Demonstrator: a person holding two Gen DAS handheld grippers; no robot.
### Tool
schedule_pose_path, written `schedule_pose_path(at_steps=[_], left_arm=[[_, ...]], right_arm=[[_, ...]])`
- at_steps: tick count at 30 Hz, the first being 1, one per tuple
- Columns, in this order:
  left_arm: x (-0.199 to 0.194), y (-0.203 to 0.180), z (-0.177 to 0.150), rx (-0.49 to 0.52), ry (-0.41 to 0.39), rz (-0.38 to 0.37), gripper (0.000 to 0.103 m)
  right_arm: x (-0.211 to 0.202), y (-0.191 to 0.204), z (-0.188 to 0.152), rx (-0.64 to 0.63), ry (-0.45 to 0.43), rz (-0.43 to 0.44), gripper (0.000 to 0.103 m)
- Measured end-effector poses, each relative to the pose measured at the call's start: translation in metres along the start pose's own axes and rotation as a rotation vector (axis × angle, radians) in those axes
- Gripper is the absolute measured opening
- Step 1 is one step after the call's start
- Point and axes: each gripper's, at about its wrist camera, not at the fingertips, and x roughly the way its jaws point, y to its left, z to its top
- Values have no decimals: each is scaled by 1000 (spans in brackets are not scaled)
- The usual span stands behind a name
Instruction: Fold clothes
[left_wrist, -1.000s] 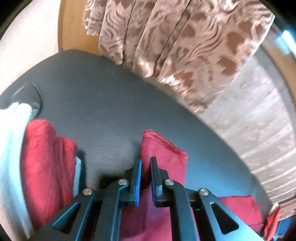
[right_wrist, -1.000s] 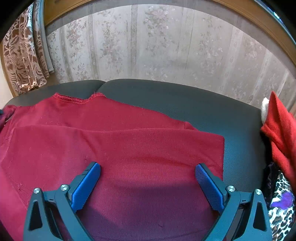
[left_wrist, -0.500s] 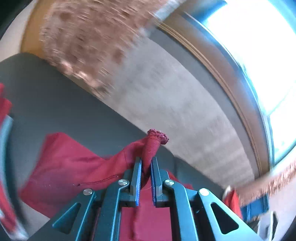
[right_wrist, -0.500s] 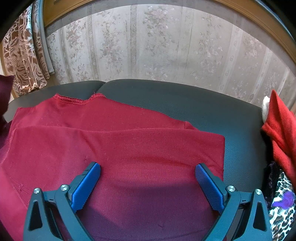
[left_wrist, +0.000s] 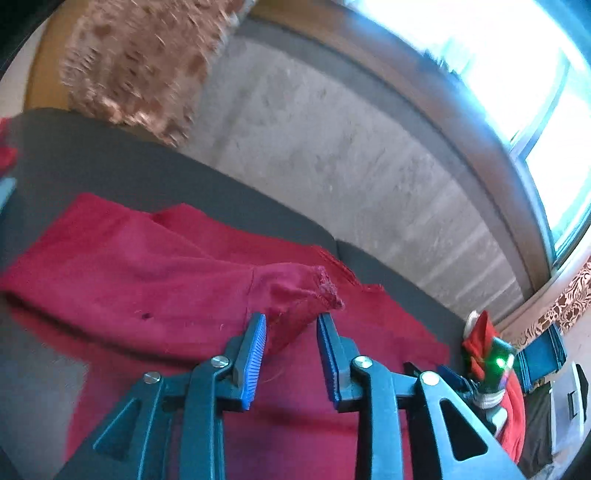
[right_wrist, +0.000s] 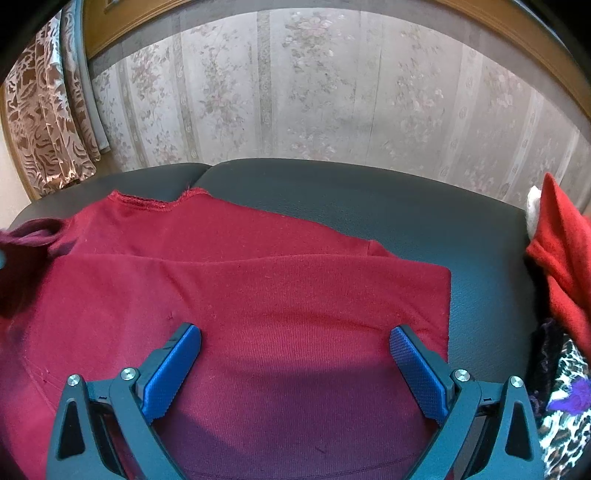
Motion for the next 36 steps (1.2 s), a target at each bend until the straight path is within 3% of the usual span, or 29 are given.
schedule_pose_path(at_steps=[3,6,9,10,12,15,20,22,25,29,34,36], left_arm=[[-23,10,-19,26,-47,21,36],[-15,8,-28,88,11,-2,36],[-10,18,-43,93,19,52,36],[-7,26,-48,76,27,70,36],[-2,55,-49,-64,47,-16,36],[1,71,-49,-137,34,-60,34],[4,71,-49,-121,26,-68,37],[5,73,-50,-130,20,-83,37],[3,71,-49,-130,16,-88,37],[2,69,-47,-133,13,-94,37],[-2,70,-47,-135,11,-99,37],[-3,70,-46,-135,9,-99,37]], right_arm=[[0,1,0,1,1,-1,103],[-1,1,0,1,2,-1,103],[-1,2,-1,2,3,-2,103],[-1,2,-1,2,3,-2,103],[-2,2,-1,2,4,-3,103],[-2,3,0,0,8,-6,103],[-4,7,5,6,45,-27,103],[-14,11,12,30,40,-23,98],[-44,32,25,69,-58,125,97],[-46,86,43,47,-10,438,97],[-18,128,49,99,62,564,93],[-8,139,48,99,79,565,83]])
